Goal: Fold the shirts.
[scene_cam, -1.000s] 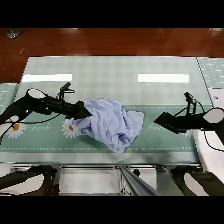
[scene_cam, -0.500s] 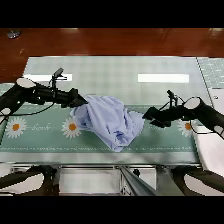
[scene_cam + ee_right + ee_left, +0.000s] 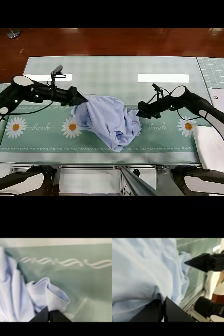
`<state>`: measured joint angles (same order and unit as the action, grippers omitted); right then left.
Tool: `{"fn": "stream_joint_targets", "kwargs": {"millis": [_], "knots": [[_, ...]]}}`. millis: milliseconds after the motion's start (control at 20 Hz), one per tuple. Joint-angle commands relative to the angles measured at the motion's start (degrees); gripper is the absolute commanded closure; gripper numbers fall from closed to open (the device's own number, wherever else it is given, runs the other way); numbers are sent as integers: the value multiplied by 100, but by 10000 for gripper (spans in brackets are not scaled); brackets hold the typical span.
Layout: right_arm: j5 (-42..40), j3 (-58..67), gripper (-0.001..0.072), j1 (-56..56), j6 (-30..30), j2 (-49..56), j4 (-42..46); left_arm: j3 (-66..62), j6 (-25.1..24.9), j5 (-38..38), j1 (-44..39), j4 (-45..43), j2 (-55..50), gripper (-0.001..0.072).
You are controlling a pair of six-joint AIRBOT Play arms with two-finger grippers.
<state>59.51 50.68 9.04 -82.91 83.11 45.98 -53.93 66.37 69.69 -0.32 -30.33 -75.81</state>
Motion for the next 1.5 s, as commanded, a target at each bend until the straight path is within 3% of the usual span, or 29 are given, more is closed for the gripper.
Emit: {"fn": "stream_joint_targets", "kwargs": {"millis": [0,200,300,400,500,650,750,1100,1300,1450], "knots": [[715,918,692,-44,396,-199,68,-481,-374,240,404,719,415,685],[415,3613,693,-210,-164,-1021,704,-2201,-372,42,903,721,1047,685],[476,5178,692,-214,-455,-1307,1401,-3248,-35,-79,1137,345,1287,686],[748,6334,693,-214,-535,-1725,1777,-4203,706,-105,1327,-984,1572,686],[887,6671,692,-214,-496,-2339,1934,-4813,1335,-63,1460,-2564,1982,686],[1445,6669,692,-214,-411,-3298,1843,-5027,1574,269,1506,-3622,2793,685],[1941,6572,692,-214,-306,-3777,1676,-4931,1526,831,1491,-3668,3327,685],[3005,5477,691,-214,-595,-4376,2004,-2933,1707,911,1156,-3676,4594,685],[3023,3797,692,-214,-793,-4546,3211,-1025,1891,1294,911,-3676,4883,685],[1993,2494,693,-216,-1209,-4411,4079,575,1937,1211,772,-3191,4878,684]]}}
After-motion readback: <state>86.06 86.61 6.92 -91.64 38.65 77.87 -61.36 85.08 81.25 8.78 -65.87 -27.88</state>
